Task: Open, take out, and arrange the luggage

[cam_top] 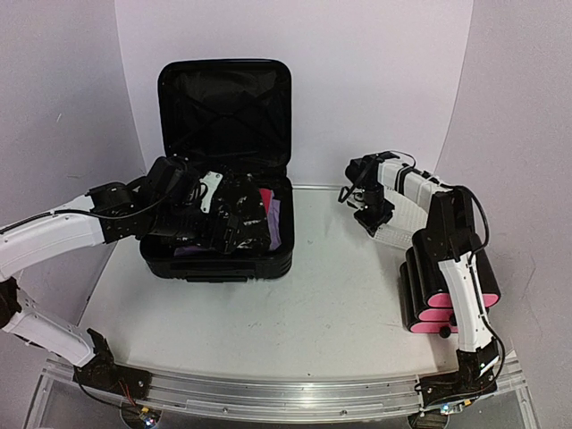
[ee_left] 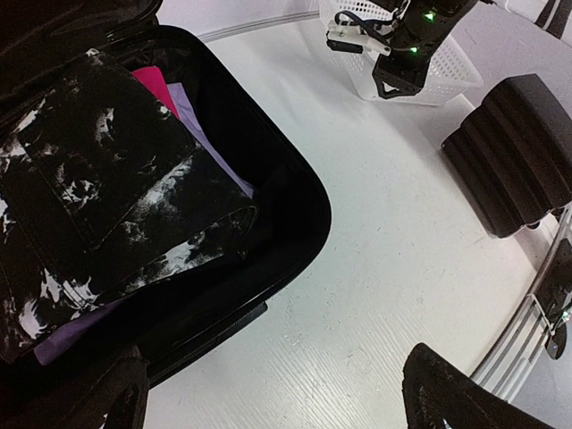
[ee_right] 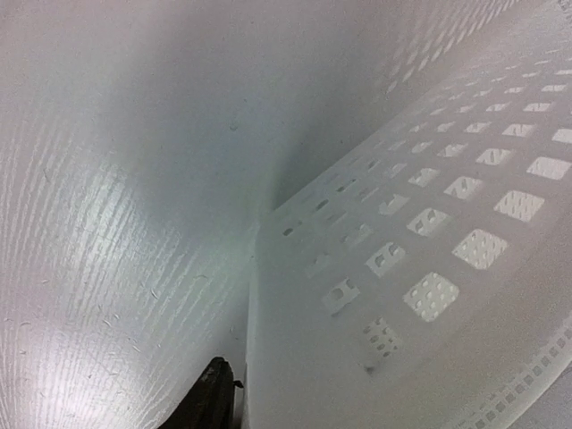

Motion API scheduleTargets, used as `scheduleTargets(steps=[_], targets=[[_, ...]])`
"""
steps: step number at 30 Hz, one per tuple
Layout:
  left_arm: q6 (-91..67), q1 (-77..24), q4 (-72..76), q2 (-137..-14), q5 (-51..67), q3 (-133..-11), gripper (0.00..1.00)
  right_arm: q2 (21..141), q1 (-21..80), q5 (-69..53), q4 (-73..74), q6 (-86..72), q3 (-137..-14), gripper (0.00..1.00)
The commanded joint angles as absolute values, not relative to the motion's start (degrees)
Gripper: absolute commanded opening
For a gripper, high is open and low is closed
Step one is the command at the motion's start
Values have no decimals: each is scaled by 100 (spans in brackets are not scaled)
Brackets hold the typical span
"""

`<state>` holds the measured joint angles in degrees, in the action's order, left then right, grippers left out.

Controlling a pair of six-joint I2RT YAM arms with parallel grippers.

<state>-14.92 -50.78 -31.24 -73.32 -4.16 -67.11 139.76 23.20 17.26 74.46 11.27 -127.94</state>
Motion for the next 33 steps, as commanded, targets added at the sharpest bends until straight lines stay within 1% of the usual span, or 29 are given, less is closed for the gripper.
scheduleTargets(steps=[1,5,7,9,12,17,18,19,21,24,26,30,31,33], targets=[[-1503,-5036,-3207,-7463,-547,-7080,100,14197,2534,1663,7462,834,-13342,34],[-1583,-5030,-3248,-7572,-483,-7156,99,14509,2761,1656,7444,322,-13927,20],[-1619,-5027,-3260,-7616,-460,-7186,100,14650,2863,1487,7431,-207,-14218,16],[-1655,-5027,-3274,-7652,-436,-7213,100,14725,2929,1212,7322,-845,-14373,14],[-1725,-5028,-3285,-7705,-410,-7257,100,14762,2928,583,6787,-1674,-14348,14],[-1796,-5027,-3286,-7790,-317,-7346,99,14978,2948,-195,6163,-2632,-14597,15],[-1816,-5027,-3289,-7809,-314,-7360,99,14997,2948,-430,6022,-2811,-14594,19],[-1826,-5025,-3287,-7824,-308,-7371,100,15010,2951,-592,5897,-2930,-14602,26],[-1836,-5024,-3288,-7858,-293,-7398,100,15003,2953,-748,5800,-2917,-14636,43],[-1837,-5023,-3297,-7897,-265,-7417,99,14692,2924,-596,5930,-2206,-14380,66],[-1845,-5019,-3296,-7917,-255,-7403,99,14300,2885,-519,6064,-1615,-13975,79],[-1834,-5019,-3300,-7982,-251,-7391,99,13587,2861,-469,6580,-433,-13220,95],[-1829,-5019,-3299,-8018,-242,-7398,100,13421,2863,-500,6737,-190,-13049,98],[-1833,-5010,-3292,-8056,-225,-7416,100,13123,2863,-518,6914,366,-12638,98]])
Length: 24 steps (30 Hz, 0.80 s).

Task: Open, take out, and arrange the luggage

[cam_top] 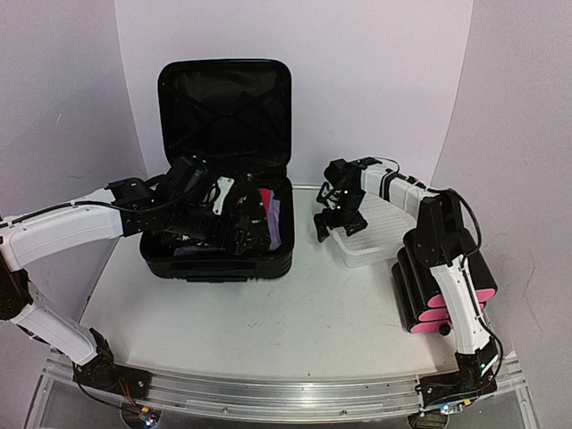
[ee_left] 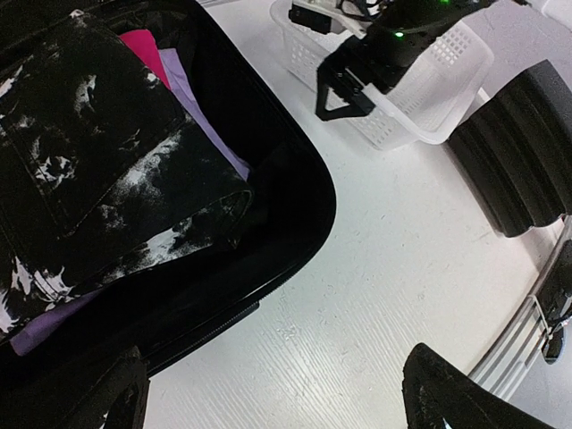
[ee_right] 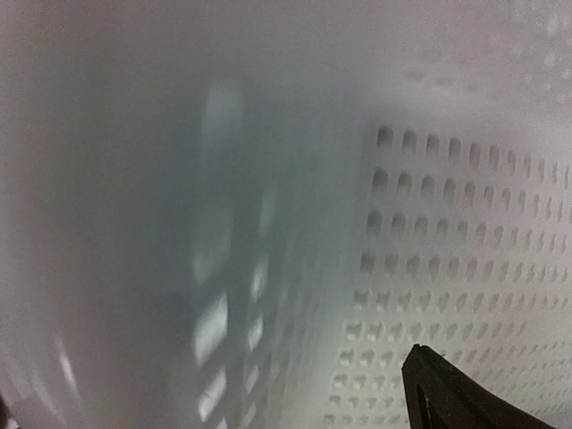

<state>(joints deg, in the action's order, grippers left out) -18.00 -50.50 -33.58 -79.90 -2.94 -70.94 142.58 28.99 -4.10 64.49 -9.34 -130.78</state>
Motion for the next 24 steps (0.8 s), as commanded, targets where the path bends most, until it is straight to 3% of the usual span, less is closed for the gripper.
scheduleTargets(steps=[1,6,11,13,18,24], targets=[[-1829,-5010,-3295,-8071,-214,-7429,99,12978,2865,-478,6945,573,-12389,98],[-1886,-4995,-3296,-8120,-183,-7422,99,12373,2859,-435,6953,1227,-11549,98],[-2036,-4988,-3327,-8064,-244,-7392,99,12316,2872,-583,6960,738,-11163,97],[-2158,-4968,-3346,-7999,-327,-7331,100,12318,2955,-755,6752,449,-10985,88],[-2322,-4910,-3429,-7927,-462,-7265,100,12575,3193,-522,6461,-506,-11209,49],[-2833,-4509,-3729,-7901,-513,-7144,99,13004,3239,-877,5630,-1535,-11445,25]])
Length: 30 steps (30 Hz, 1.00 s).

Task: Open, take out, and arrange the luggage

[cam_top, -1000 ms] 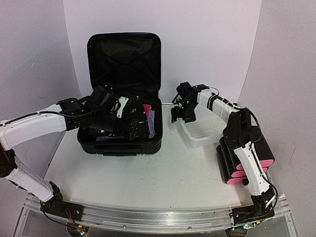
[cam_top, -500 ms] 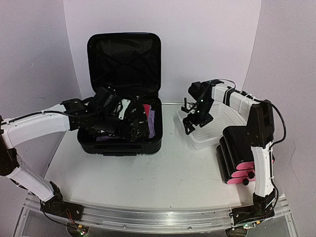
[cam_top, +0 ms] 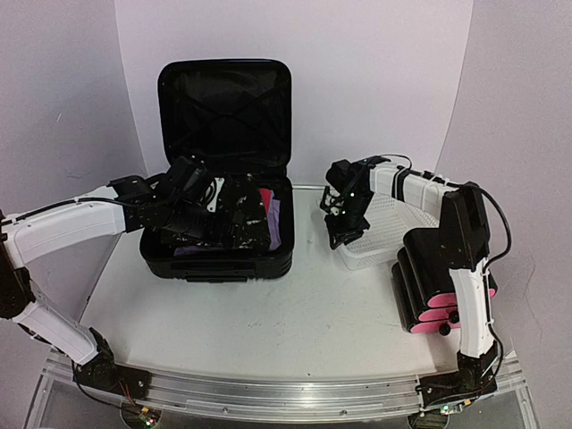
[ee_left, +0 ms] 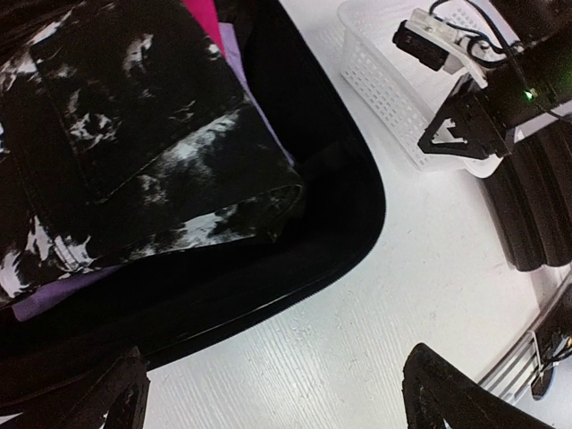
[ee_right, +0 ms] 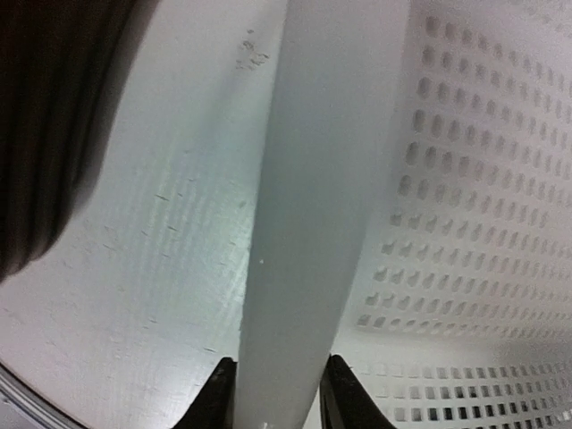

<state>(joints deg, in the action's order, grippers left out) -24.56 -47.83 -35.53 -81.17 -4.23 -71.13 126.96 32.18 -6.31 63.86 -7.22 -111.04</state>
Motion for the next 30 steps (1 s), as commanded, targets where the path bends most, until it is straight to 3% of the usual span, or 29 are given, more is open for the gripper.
scheduleTargets(steps=[1,3,5,15,30], targets=[[-2841,-4444,-3735,-7878,-470,-7107,99,13146,3250,-945,5603,-1632,-11604,20],[-2824,-4299,-3763,-7823,-420,-7048,99,13466,3285,-1018,5599,-1820,-11971,9],[-2830,-4162,-3832,-7754,-373,-7000,99,13680,3372,-1193,5594,-2004,-12300,6],[-2839,-3817,-3913,-7592,-239,-6812,99,14265,3847,-1783,5108,-2983,-13017,5],[-2933,-3753,-3911,-7671,-265,-6762,100,14779,4425,-1567,4483,-4031,-13602,6]])
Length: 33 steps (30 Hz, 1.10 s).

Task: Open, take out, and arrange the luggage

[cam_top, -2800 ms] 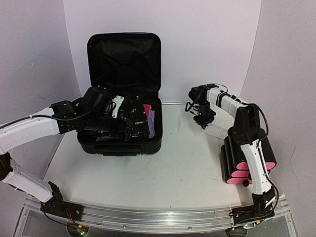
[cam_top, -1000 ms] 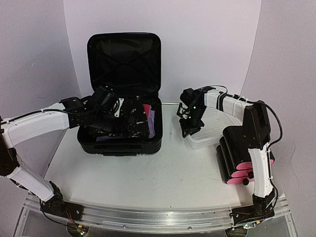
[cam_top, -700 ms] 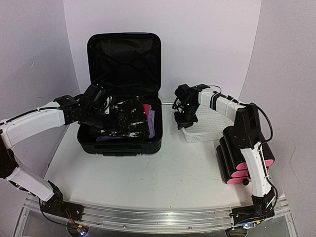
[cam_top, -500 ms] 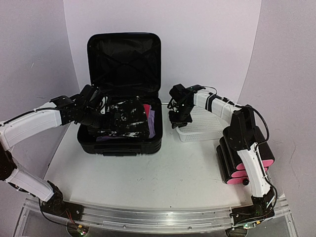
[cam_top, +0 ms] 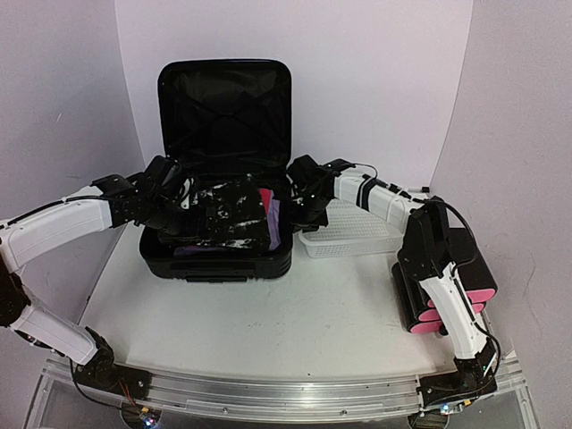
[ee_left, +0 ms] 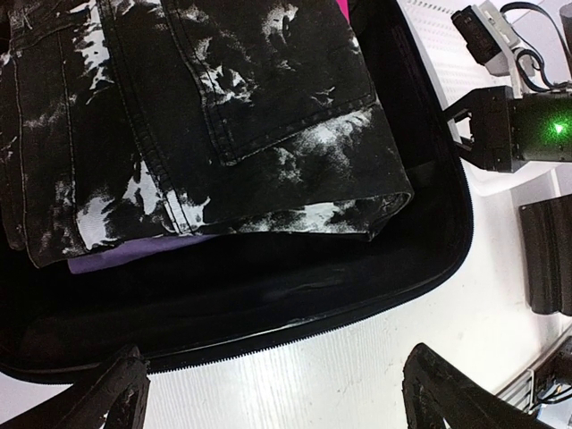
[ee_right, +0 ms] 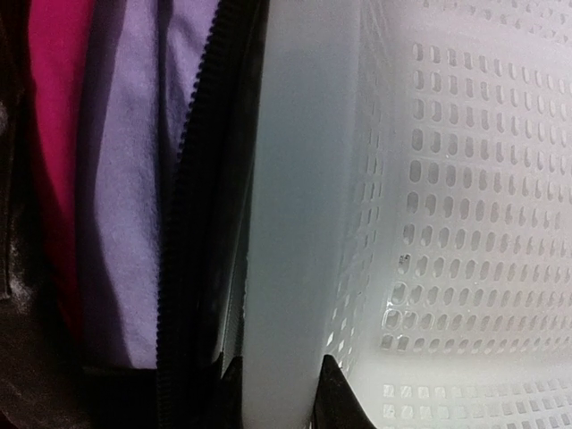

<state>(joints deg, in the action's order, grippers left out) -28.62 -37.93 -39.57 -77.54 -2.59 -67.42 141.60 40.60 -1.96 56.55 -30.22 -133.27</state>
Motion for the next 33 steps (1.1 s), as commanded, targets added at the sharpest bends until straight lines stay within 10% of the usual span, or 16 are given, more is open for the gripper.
scheduleTargets(steps=[1,6,22,33], targets=[[-2935,-3753,-3911,-7661,-264,-6751,99,14828,4474,-1563,4475,-4040,-13690,6],[-2926,-3740,-3911,-7678,-287,-6728,99,14959,4592,-1490,4457,-4078,-13939,7],[-2093,-3779,-3953,-9129,145,-8396,92,13060,4251,-2019,5238,-2664,-12572,75],[-1507,-4155,-4841,-10956,-1733,-10505,90,11202,3829,-1903,5299,-2341,-10931,98]])
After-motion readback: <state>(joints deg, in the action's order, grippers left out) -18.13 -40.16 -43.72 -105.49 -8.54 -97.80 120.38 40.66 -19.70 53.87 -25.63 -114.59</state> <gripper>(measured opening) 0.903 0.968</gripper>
